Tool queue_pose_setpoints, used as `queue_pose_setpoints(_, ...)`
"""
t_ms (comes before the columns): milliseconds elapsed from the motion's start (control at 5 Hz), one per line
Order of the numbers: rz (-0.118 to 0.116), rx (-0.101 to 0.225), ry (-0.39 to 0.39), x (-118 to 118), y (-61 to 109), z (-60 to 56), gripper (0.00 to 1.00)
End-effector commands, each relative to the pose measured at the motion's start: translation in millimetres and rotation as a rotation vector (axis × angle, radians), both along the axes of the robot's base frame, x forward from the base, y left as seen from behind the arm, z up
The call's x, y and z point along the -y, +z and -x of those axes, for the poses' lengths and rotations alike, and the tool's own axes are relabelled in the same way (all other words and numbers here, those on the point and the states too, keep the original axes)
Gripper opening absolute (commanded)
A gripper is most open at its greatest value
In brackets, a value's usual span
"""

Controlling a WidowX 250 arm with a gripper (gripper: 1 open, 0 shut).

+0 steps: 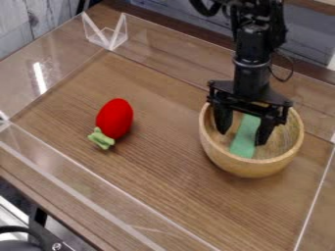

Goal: Remove the green block from the brown bowl and put it on the table

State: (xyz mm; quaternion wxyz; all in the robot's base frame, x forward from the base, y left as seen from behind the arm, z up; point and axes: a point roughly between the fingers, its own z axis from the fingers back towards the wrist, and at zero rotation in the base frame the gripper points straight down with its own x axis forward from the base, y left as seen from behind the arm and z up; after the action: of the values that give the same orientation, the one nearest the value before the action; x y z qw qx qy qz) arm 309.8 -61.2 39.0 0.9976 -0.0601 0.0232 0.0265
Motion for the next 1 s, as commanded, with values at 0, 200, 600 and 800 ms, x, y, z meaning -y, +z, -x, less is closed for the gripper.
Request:
queue_pose_setpoints(0, 0.01, 0.054, -0.003, 1, 10.6, -8.5, 1.0)
queue_pose_setpoints(200, 0.012, 0.063, 0.02, -3, 5.7, -14.0, 1.0)
queue_pose_setpoints(600, 0.019, 0.091, 0.029, -9, 10.5, -21.4, 1.0)
queue_pose_setpoints(800, 0.019, 0.092, 0.002, -12, 4.6, -18.6, 0.0)
